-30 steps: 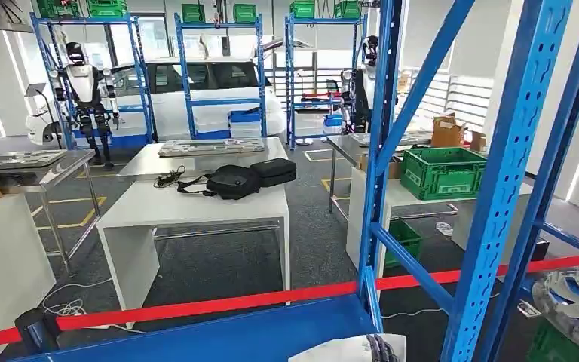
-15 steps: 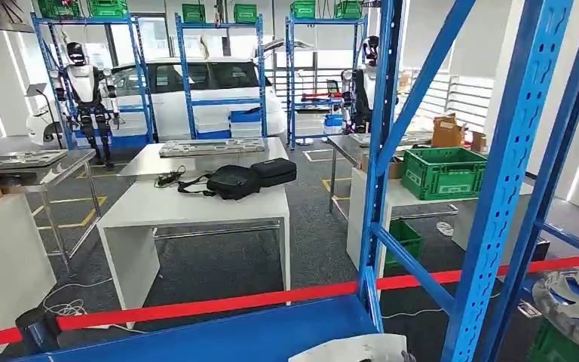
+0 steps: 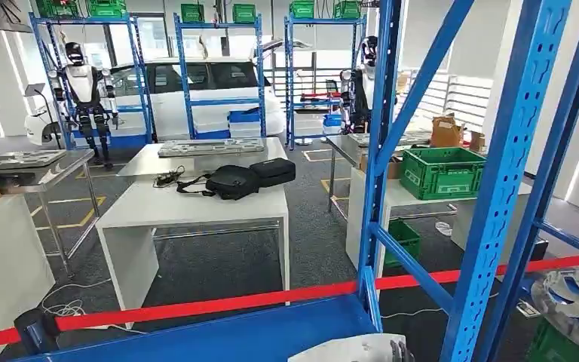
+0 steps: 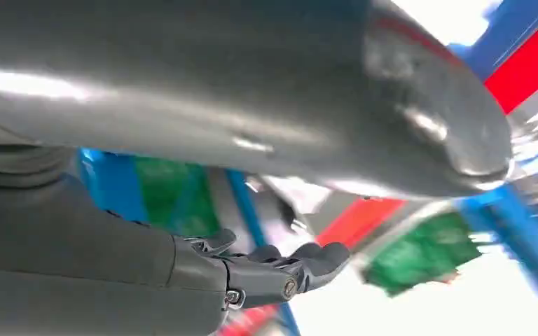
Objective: Take the parts from the cabinet and place them on the table.
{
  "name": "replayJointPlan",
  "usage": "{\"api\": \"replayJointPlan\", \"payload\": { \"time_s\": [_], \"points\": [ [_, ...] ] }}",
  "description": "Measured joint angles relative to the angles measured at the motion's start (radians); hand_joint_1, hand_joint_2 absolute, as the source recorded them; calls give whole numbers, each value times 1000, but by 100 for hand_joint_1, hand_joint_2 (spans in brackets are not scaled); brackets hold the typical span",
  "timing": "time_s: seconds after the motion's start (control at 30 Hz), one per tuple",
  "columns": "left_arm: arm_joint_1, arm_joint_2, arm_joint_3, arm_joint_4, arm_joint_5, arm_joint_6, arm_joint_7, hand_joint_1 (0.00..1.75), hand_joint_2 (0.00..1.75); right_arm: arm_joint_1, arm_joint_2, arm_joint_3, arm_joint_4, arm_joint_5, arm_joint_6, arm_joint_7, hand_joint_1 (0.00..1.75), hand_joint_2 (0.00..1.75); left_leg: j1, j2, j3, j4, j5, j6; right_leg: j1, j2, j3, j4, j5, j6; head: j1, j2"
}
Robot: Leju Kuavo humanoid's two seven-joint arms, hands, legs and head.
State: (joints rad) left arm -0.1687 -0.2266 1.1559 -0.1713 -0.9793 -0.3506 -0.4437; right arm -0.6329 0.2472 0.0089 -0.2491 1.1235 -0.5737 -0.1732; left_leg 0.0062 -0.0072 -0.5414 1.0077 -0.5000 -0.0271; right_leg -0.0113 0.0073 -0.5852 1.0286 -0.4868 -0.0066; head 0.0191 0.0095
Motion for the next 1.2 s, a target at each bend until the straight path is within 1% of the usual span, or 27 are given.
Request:
{"api": "replayJointPlan", "payload": {
  "time_s": [0.07,0.1,0.17,0.23,0.33,0.47,0.53,0.6,0.77,1.0,1.2],
  "points": [
    [-5,-2,0,0,-3,-1,0,0,0,1,-6,42,0,24,3,13,0,0,0,-1,0,0,0,0,0,0,0,0,0,0,0,0],
    [-6,-2,0,0,-4,-3,0,0,0,1,-10,64,0,58,10,29,0,0,0,-1,0,0,0,0,0,-1,0,0,0,0,0,0],
    [-6,-2,0,0,-6,-9,-1,0,0,1,-19,122,0,177,55,69,0,0,0,0,0,0,0,0,0,1,0,0,0,0,0,0],
    [-8,-3,0,0,-6,-11,-4,0,0,1,-29,198,1,271,89,90,0,0,0,0,0,0,0,0,0,1,0,0,0,0,0,0],
    [-6,-3,0,0,-5,-11,-11,0,0,0,-37,299,1,338,126,92,0,0,0,-1,0,0,0,0,0,0,0,0,0,0,0,0],
    [-2,-2,0,0,-4,-11,-21,0,0,-4,-44,398,1,404,159,80,0,0,0,0,0,0,0,0,0,0,0,0,0,0,0,0],
    [-2,-2,0,0,-4,-11,-22,0,0,-4,-46,434,1,415,167,77,0,0,0,0,0,0,0,0,0,0,1,0,0,0,0,0],
    [-2,-2,0,0,-3,-11,-22,0,0,-5,-47,453,1,417,168,74,0,0,0,-1,0,0,0,0,0,0,1,0,0,0,0,0],
    [-2,-2,0,0,0,-11,-22,0,0,-6,-49,472,1,411,170,62,0,0,0,0,0,0,0,0,0,-1,1,0,0,0,0,0],
    [0,-1,0,0,12,-11,-28,0,0,-6,-49,478,1,405,170,47,0,0,0,0,0,0,0,0,0,-1,1,0,0,0,0,0],
    [6,-1,8,0,13,-11,-31,0,0,-6,-49,478,1,391,170,47,0,0,0,0,0,0,0,0,0,-1,1,0,0,0,0,0]
  ]
}}
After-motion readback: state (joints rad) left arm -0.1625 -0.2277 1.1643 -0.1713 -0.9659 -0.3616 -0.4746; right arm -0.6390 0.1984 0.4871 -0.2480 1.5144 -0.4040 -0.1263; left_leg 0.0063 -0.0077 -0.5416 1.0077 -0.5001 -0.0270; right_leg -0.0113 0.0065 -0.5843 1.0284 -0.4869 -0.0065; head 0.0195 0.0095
